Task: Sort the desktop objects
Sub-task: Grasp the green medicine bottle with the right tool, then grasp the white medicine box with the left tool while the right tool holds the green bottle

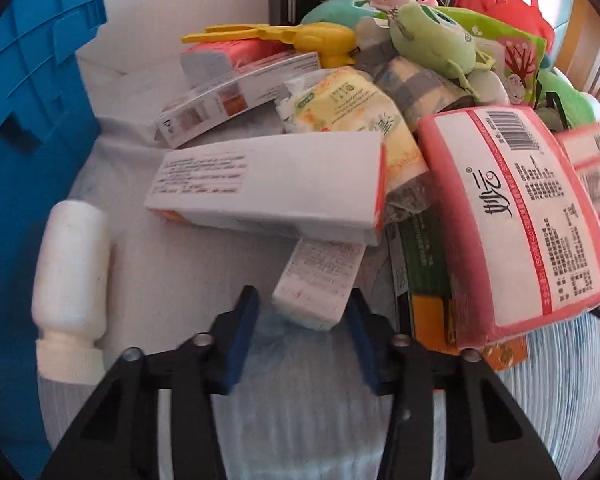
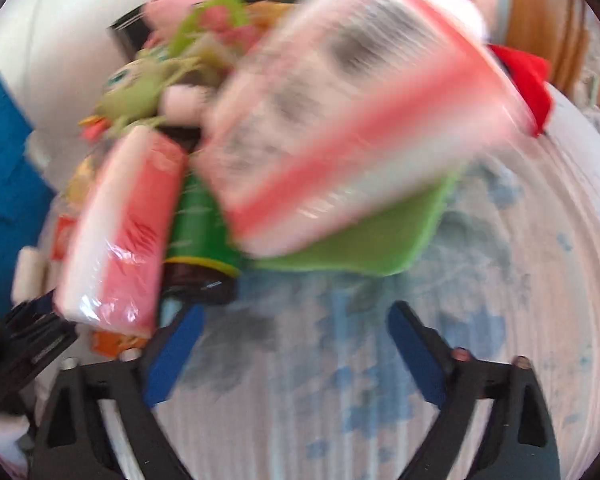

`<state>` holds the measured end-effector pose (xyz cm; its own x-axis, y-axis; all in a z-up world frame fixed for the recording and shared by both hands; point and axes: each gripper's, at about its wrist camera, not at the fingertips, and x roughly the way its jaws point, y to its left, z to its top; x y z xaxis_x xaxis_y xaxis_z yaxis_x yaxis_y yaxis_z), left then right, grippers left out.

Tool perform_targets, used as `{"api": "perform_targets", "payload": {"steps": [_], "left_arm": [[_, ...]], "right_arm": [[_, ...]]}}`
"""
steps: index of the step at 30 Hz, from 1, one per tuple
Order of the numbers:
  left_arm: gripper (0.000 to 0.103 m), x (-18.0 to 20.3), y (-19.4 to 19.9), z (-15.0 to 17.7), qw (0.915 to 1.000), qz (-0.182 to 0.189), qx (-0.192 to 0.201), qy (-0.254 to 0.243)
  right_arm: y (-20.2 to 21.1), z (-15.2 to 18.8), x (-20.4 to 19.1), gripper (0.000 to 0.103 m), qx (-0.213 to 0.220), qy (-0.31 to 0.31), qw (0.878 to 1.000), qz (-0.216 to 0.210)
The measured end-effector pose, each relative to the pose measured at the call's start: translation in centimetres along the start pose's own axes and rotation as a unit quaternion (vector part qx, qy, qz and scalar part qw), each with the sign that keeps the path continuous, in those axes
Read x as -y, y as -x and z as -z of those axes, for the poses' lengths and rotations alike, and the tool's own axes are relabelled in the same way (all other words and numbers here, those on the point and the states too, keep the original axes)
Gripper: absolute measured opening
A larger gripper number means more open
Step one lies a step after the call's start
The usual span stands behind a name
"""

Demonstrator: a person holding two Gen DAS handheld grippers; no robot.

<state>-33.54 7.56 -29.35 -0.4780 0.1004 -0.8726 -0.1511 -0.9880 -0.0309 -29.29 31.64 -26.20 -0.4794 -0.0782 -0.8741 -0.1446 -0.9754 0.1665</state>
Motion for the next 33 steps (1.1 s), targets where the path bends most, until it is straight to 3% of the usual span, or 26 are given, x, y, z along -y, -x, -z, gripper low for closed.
{"api": "perform_targets", "payload": {"steps": [6,13,16,19,22,30,33], "left_arm": [[0.038,-0.6,0.8,0.4,0.9999,-0.007,0.002,0.009],[0.038,-0.2,0.9,-0.5,0.9999,-0.009,0.003,0.011],[0.035,-0.3,1.4,-0.3,0.9999,-0.009,-0.001,0.01],[0.033,-0.5,2.4,0.8,0.9998,-0.005,-0.009,0.019],[0.033,-0.7,4.0,2.9,0.9996,-0.004,-0.015,0.024],[0.033,-1.1,8.3,9.2,0.998,0.015,-0.034,0.051],[0.033,0.7,9.5,12.4,0.9971,0.027,-0.039,0.06]], "right_arm": [[-0.6,0.1,-2.4,0.066,-0.01,0.028,0.999,-0.03],[-2.8,-1.5,-3.9,0.065,-0.008,0.051,0.998,-0.032],[-3.3,-2.2,-3.8,0.054,-0.008,0.039,0.998,-0.038],[-2.8,-2.3,-3.4,0.053,-0.019,0.042,0.999,-0.028],[-1.4,-0.5,-3.0,0.053,-0.03,0.058,0.997,-0.028],[3.4,8.8,-0.7,0.052,-0.086,0.075,0.993,-0.033],[5.2,11.8,-0.1,0.052,-0.1,0.084,0.991,-0.027]]}}
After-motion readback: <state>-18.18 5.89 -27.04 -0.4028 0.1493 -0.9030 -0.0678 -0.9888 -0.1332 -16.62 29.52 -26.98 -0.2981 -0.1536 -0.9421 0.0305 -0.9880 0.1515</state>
